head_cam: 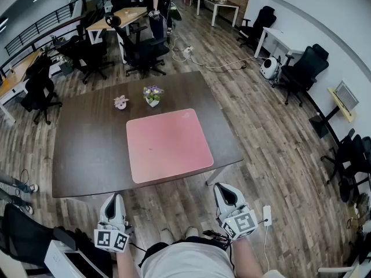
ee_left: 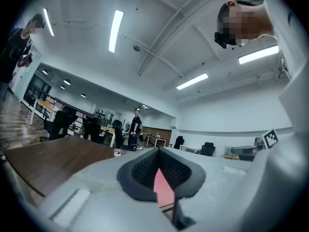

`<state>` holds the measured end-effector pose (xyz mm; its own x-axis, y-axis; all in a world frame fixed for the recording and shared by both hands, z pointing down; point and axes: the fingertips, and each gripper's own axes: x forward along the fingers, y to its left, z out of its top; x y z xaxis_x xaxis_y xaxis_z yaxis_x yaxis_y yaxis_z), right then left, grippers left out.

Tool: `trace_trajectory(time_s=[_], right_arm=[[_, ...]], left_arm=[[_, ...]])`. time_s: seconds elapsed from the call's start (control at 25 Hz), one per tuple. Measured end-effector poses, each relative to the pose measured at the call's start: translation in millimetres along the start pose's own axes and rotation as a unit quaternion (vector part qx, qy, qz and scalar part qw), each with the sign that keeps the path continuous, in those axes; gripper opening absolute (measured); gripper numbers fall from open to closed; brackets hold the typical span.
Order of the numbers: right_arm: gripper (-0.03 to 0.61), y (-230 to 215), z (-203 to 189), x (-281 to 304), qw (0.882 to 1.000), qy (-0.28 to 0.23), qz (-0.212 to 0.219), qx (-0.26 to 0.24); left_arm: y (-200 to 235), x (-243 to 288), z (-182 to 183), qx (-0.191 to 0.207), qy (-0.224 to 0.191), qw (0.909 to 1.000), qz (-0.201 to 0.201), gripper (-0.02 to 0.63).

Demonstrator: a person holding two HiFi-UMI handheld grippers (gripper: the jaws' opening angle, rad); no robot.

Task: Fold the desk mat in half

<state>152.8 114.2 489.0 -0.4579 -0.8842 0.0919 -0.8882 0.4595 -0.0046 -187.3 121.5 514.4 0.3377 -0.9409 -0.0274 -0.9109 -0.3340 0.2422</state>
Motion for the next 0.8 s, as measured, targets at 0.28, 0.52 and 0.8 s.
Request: trace_trajectory(time_s=[0.28, 0.52, 0.8], right_arm=[[-0.002, 6, -1, -2, 1.000, -0.002, -0.003, 0.005], [0.000, 4, 2, -5, 1.000, -0.011, -0.010, 0.020], [0.002, 4, -9, -3, 1.000, 0.004, -0.023, 0.015]], left_arm=[[3, -9, -3, -0.010, 0.002, 0.9999, 0.007, 0.003], [4, -11, -2, -0.016, 0.000, 0.9998, 0.009, 0.003], [5, -10, -7, -0.026, -0.001, 0.9997, 0.004, 0.003]])
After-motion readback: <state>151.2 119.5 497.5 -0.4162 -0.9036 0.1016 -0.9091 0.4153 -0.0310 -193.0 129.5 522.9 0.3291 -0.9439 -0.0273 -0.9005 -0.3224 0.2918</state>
